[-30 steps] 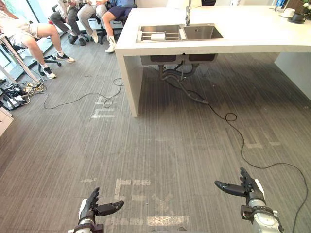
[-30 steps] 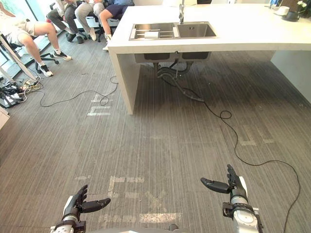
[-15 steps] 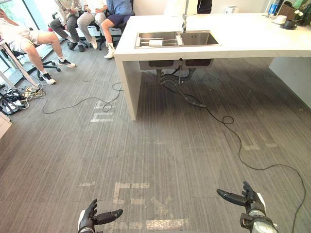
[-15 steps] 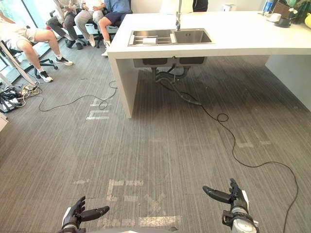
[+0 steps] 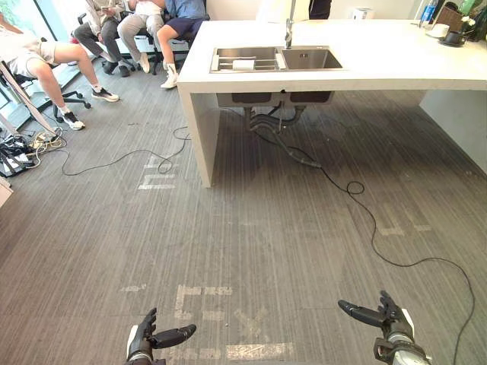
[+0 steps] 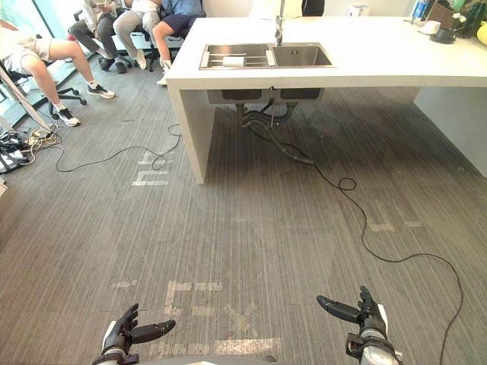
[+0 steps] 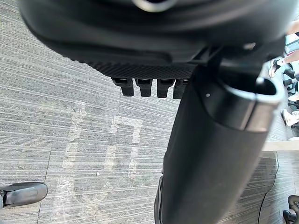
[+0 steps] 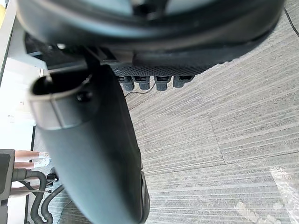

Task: Walk over to the sink, pick up the cup, carry it to the dishwasher, place the cup inside the dishwasher, then close the dishwasher door

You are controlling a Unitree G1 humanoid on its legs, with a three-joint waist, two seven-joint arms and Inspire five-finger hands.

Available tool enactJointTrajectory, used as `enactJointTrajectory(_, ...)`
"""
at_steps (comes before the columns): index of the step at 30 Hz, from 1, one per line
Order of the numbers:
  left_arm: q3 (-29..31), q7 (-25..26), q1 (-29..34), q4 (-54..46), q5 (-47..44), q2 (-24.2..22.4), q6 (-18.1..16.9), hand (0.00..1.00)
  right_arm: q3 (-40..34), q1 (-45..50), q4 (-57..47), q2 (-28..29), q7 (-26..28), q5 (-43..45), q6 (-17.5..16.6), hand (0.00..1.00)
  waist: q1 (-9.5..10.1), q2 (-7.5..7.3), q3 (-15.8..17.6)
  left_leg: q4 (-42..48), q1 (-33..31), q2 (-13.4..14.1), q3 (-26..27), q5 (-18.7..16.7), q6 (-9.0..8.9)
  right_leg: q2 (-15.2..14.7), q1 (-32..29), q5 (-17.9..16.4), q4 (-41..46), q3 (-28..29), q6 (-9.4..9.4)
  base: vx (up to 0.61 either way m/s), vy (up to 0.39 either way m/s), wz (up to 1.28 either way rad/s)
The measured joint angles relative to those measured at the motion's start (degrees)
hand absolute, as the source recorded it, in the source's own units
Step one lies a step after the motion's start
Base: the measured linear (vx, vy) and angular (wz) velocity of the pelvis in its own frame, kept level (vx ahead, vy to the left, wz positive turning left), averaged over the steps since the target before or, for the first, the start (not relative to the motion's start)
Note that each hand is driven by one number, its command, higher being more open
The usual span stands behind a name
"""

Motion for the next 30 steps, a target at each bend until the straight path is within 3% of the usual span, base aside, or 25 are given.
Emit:
enactJointTrajectory(9, -0.09, 0.13, 0.21, -1.27, -0.02, -0.08, 0.00, 1.00, -0.02, -1.29, 0.06, 0.41, -0.32, -0.01, 0.68, 1.00, 0.34, -0.08, 0.07, -0.22, -2.19, 0.02, 1.92, -0.78, -0.09, 0.15, -2.99, -0.02, -0.09, 2.27, 0.02, -0.01, -0.005, -0.12)
enactJointTrajectory(15, -0.08, 1.01, 0.96, -6.47, -0.13, -1.42, -0.16, 1.00, -1.23, -4.54, 0.47, 0.39, -1.02, -0.01, 0.98, 1.00, 1.45, 0.48, 1.74, 8.50, -6.15, 0.31, 4.89, -6.76, 1.17, 0.07, -5.06, -1.54, 2.81, 5.52, 0.77, 0.08, 0.043, -0.29)
enactJointTrajectory(18, -0.20, 0.99, 0.76, -8.06, -0.15, -2.26, -0.23, 1.00, -1.64, -5.28, 0.46, 0.36, -1.15, -0.05, 1.00, 1.00, 1.49, 1.04, 3.20, 12.51, -6.46, 0.37, 5.26, -9.89, 2.13, -0.05, -10.63, -8.45, 17.52, 5.69, 2.91, 0.11, 0.065, -0.04)
enactJointTrajectory(19, -0.22, 0.99, 0.59, -8.10, -0.18, -2.24, -0.21, 1.00, -1.60, -5.35, 0.40, 0.37, -1.11, -0.09, 1.01, 1.00, 1.38, 1.32, 4.22, 12.78, -4.98, 0.42, 5.20, -10.72, 2.34, -0.21, -14.27, -10.39, 27.35, 5.00, 4.03, 0.10, 0.069, 0.09)
enactJointTrajectory(20, -0.22, 1.04, 0.22, -8.11, -0.21, -1.98, -0.21, 1.00, -1.54, -5.25, 0.39, 0.40, -1.07, -0.10, 1.05, 1.00, 1.36, 1.33, 5.03, 12.83, -3.54, 0.09, 4.92, -11.31, 2.73, -1.20, -17.45, -12.02, 35.81, 2.27, 3.93, 0.13, 0.088, 0.12)
enactJointTrajectory(23, -0.12, 1.15, 0.10, -8.04, -1.16, -1.69, -0.21, 1.00, -0.93, -5.50, 0.16, 0.31, -1.04, -0.17, 1.16, 1.00, 1.23, 1.71, 6.20, 12.32, -0.75, -0.06, 4.07, -12.68, 2.50, -4.12, -22.81, -13.86, 39.37, -4.30, 3.81, 0.16, 0.070, 0.14)
enactJointTrajectory(26, 0.06, 1.27, -1.27, -7.92, -1.33, -1.57, -0.20, 1.00, 0.44, -6.12, -0.07, 0.03, -0.89, -0.22, 1.22, 1.00, 0.93, 1.83, 7.74, 11.42, 0.97, 0.78, 2.67, -13.22, 1.56, -4.31, -25.30, -13.04, 32.30, -7.30, 3.51, 0.25, -0.022, 0.31)
enactJointTrajectory(27, 0.03, 1.38, -1.66, -7.91, -1.32, -1.58, -0.21, 1.00, 0.69, -6.55, -0.17, 0.03, -0.86, -0.24, 1.32, 1.00, 0.78, 1.70, 7.94, 11.40, 1.88, 1.15, 1.60, -14.14, -0.05, -3.79, -25.77, -9.34, 25.65, -8.09, 2.54, 0.32, -0.082, 0.41)
enactJointTrajectory(29, 0.05, 1.81, -1.20, -7.90, -1.31, -1.57, -0.21, 1.00, 0.71, -6.36, -0.36, -0.23, -0.86, -0.28, 1.31, 1.00, -0.22, 0.30, 7.24, 11.97, 4.07, 0.63, -0.45, -16.47, -2.54, -4.58, -25.35, 0.34, 21.83, -8.03, -1.03, 0.43, -0.146, 0.52)
enactJointTrajectory(30, 0.05, 2.15, -1.38, -7.42, -1.30, -1.92, -0.18, 1.00, 0.71, -6.25, -0.34, -0.78, -0.86, -0.28, 1.33, 1.00, -0.51, 0.83, 7.06, 12.77, 4.47, 1.17, -1.45, -17.66, -2.62, -4.43, -25.10, 0.59, 22.96, -8.54, -4.93, 0.45, -0.206, 0.39)
